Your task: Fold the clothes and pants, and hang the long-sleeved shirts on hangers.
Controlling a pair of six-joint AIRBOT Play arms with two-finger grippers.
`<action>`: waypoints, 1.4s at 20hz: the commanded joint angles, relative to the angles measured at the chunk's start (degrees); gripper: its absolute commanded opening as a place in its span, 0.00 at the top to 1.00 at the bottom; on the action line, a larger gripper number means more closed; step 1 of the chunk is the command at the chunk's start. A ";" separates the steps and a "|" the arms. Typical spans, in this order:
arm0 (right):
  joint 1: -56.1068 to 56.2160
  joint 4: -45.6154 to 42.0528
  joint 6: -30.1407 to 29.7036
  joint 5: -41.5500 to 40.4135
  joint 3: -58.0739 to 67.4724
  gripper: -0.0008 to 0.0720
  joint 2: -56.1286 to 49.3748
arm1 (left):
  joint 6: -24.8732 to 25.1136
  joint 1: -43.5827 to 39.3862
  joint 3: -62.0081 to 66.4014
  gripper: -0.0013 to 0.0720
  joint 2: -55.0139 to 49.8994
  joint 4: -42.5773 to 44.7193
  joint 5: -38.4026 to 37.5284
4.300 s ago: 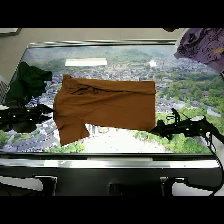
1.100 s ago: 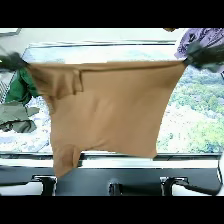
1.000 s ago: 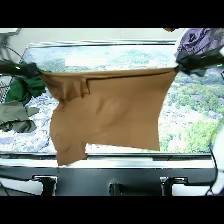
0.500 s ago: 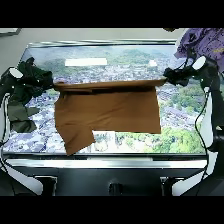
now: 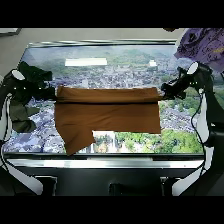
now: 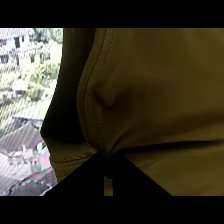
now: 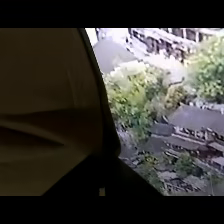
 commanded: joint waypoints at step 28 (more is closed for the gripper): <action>-17.09 18.32 -19.28 0.90 -29.11 0.41 30.91 | 9.05 18.29 -75.12 0.15 46.14 -31.06 12.02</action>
